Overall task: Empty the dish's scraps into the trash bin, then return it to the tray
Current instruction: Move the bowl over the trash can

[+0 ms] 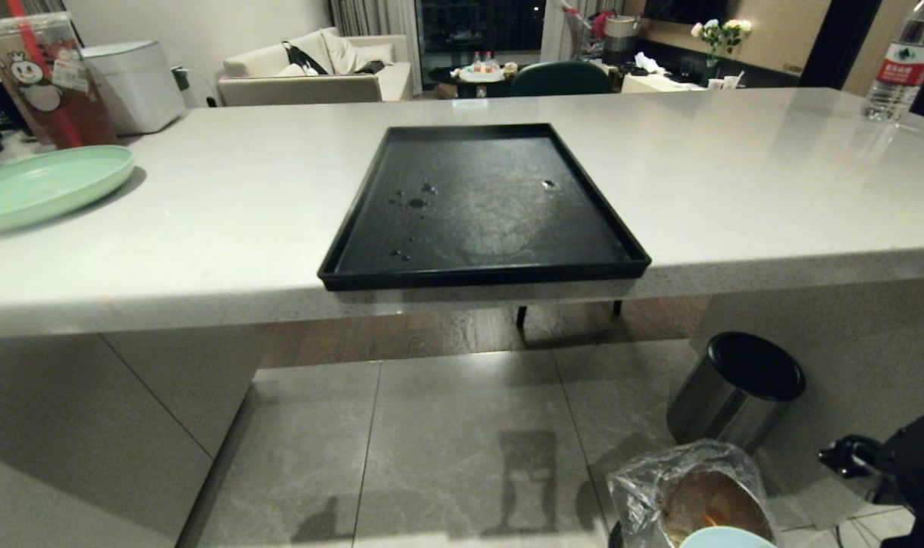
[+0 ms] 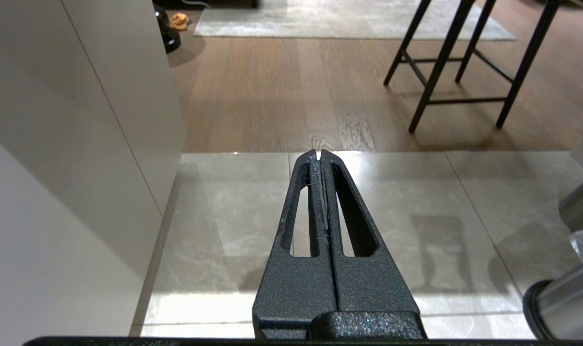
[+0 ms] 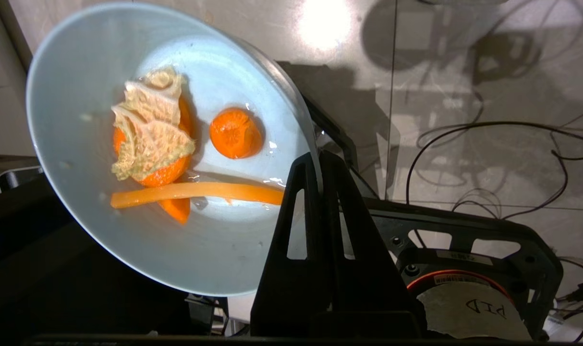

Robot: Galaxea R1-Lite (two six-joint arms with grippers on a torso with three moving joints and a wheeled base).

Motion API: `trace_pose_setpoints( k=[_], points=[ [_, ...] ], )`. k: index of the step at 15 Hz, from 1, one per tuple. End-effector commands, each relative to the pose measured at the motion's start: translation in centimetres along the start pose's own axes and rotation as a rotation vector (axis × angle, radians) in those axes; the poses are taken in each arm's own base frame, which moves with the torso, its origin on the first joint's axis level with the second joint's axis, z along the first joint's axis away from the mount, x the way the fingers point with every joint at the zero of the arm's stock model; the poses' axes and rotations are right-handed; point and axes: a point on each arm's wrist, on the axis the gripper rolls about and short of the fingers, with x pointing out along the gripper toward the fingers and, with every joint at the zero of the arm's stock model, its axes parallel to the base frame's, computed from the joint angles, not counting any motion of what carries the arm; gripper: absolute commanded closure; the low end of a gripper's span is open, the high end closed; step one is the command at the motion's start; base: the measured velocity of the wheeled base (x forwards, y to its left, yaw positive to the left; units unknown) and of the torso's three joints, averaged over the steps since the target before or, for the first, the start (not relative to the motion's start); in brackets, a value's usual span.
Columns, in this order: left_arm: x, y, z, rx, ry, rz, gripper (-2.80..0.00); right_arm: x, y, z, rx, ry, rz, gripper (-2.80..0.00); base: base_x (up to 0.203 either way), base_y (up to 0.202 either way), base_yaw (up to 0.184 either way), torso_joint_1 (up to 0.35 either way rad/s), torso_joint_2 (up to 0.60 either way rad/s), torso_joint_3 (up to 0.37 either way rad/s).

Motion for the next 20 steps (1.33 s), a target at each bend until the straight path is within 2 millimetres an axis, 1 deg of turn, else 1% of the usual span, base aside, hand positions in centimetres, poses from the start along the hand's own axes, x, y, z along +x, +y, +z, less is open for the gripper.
trace_pose_setpoints(
  k=[1, 5, 10, 14, 17, 20],
  points=[
    [0.0, 0.0, 0.0, -0.001, 0.001, 0.001, 0.00, 0.0, -0.1, -0.2, 0.002, 0.005, -0.001, 0.00, 0.000, 0.000, 0.000, 0.000, 0.00, 0.000],
    [0.0, 0.0, 0.0, -0.001, 0.001, 0.001, 0.00, -0.1, -0.1, -0.2, 0.003, -0.002, 0.001, 0.00, 0.000, 0.000, 0.000, 0.000, 0.00, 0.000],
    [0.0, 0.0, 0.0, -0.001, 0.001, 0.001, 0.00, 0.0, -0.1, -0.1, 0.004, 0.001, 0.000, 0.00, 0.000, 0.000, 0.000, 0.014, 0.07, 0.082],
    [0.0, 0.0, 0.0, -0.001, 0.001, 0.001, 0.00, 0.3, 0.1, 0.0, 0.002, 0.014, -0.006, 0.00, 0.000, 0.000, 0.000, 0.000, 0.00, 0.000],
    [0.0, 0.0, 0.0, -0.001, 0.001, 0.001, 0.00, 0.7, 0.6, 0.8, 0.002, -0.019, 0.014, 0.00, 0.000, 0.000, 0.000, 0.000, 0.00, 0.000],
    [0.0, 0.0, 0.0, -0.001, 0.001, 0.001, 0.00, 0.6, 0.6, 0.9, 0.004, -0.024, 0.021, 0.00, 0.000, 0.000, 0.000, 0.000, 0.00, 0.000]
  ],
)
